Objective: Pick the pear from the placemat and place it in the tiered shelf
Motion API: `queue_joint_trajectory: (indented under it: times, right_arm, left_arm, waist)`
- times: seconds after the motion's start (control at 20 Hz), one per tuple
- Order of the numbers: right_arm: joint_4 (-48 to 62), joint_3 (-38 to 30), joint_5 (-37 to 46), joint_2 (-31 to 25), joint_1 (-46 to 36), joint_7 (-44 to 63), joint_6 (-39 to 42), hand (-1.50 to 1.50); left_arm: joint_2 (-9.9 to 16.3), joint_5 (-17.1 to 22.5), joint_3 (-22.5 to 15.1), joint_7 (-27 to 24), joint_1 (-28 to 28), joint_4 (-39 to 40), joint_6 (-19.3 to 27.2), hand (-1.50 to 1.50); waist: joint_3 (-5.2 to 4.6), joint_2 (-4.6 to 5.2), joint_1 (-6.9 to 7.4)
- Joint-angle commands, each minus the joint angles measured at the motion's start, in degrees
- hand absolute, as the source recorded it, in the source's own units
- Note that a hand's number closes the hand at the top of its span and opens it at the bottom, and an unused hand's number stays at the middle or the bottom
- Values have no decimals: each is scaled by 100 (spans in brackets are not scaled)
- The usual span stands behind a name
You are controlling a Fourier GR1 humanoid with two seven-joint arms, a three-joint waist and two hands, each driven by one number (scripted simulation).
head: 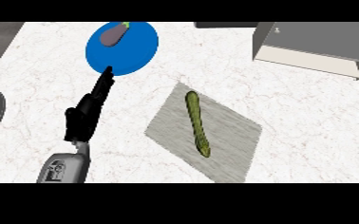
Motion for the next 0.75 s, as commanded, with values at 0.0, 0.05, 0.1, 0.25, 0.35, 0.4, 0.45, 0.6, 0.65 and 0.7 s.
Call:
queue_joint_trajectory:
  times: [0.0, 0.05, 0.1, 0.25, 0.35, 0.4, 0.45, 0.6, 0.65, 0.7]
  right_arm:
    - [-611, -399, -279, -498, 489, 861, 823, -150]
    - [-788, -399, -298, -581, 766, 1003, 1153, -150]
    - [-1009, -351, -280, -662, 761, 1370, 1470, -150]
    - [-1495, -918, -883, -919, 1596, 1299, 2133, -150]
    - [-1818, -1325, -1202, -1209, 2066, 1324, 2702, -150]
    - [-1977, -1495, -1344, -1260, 2315, 1326, 2972, -150]
    - [-2315, -1795, -1477, -1101, 2746, 1246, 3035, -150]
    - [-2440, -2570, -2104, -1584, 3015, 1363, 3904, -150]
    - [-2519, -2962, -2207, -1355, 3407, 953, 3846, -150]
    - [-2593, -3171, -2338, -1426, 3646, 995, 4202, -150]
  left_arm:
    - [137, 195, 164, -112, 331, -161, -141, 0]
    - [10, 98, 39, 155, 252, -275, -25, 0]
    - [56, 95, 163, -126, 83, 102, -6, 0]
    - [108, 11, 43, -19, 238, -86, -70, 0]
    - [62, 36, 55, 73, 275, -224, -14, 0]
    - [31, 4, 101, 183, 111, -251, 107, 0]
    - [119, 69, 166, 76, 230, -241, 17, 0]
    - [49, -32, 69, 78, 109, -77, 56, 0]
    - [-93, -110, 0, 278, -107, -91, 212, 0]
    - [-50, -115, -35, 25, 147, -116, 132, 0]
  waist:
    - [0, -46, -94]
    - [3, -54, -134]
    - [-5, -48, -201]
    - [6, -32, -150]
    - [9, -47, -204]
    - [11, -52, -250]
    - [13, -58, -287]
    - [8, -29, -229]
    - [15, -20, -235]
    - [11, -18, -193]
